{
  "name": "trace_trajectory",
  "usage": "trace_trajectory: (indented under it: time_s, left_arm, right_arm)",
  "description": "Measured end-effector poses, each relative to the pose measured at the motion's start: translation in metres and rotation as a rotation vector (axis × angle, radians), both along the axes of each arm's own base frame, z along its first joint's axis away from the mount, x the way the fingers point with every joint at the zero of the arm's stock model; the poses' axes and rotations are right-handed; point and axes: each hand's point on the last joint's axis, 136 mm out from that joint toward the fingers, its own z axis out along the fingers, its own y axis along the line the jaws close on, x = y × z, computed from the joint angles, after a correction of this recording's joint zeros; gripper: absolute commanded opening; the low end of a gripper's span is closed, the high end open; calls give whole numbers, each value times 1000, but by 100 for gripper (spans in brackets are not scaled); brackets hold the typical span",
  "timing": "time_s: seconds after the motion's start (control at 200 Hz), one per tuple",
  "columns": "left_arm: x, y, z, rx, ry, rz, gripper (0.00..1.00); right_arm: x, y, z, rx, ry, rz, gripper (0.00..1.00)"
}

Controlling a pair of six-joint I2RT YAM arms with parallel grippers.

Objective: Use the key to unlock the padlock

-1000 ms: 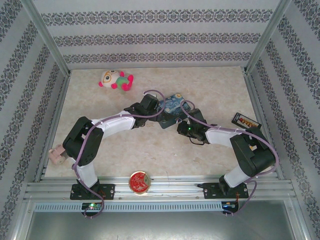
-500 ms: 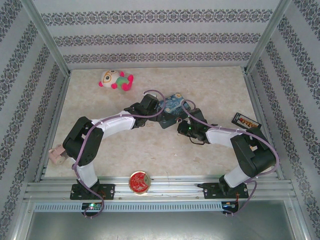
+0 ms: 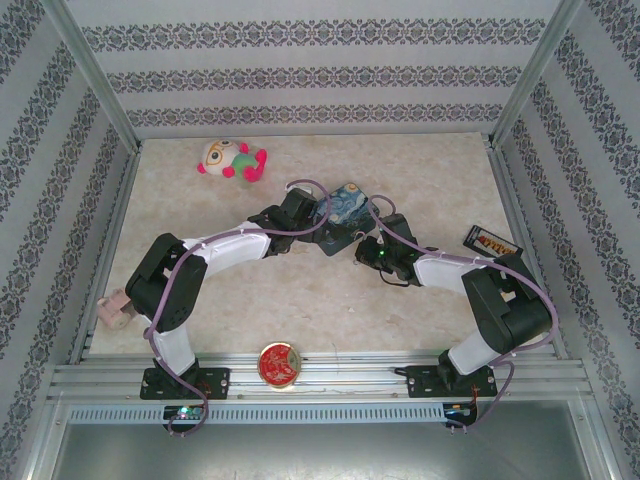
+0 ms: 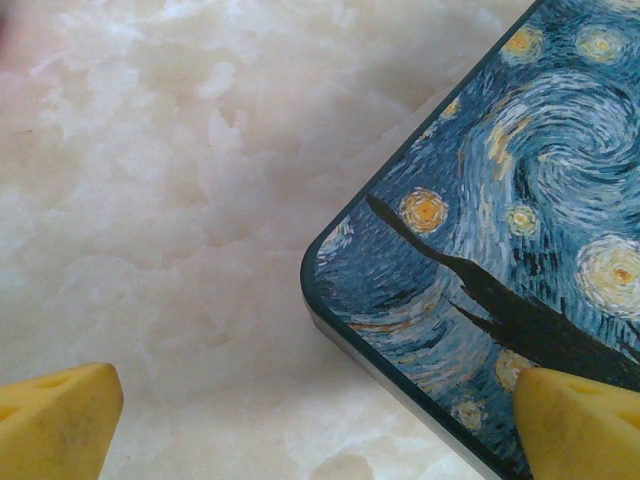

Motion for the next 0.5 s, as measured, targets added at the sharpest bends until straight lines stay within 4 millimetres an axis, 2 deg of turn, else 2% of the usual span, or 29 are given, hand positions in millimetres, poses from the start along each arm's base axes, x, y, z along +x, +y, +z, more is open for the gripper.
trace_trajectory:
  time_s: [0.18,0.31,0.5]
  left_arm:
    - [-1,1,2,7,6,2,99]
    - [-1,-1,13,-14,-7,-7,99]
    - [1,-20,35,-60,-39,-44,99]
  right_arm:
    - [0,0,0,4,-4,1,5]
    - [0,0,0,4,-6,1,4]
    - [0,1,0,8,-9,-1,4]
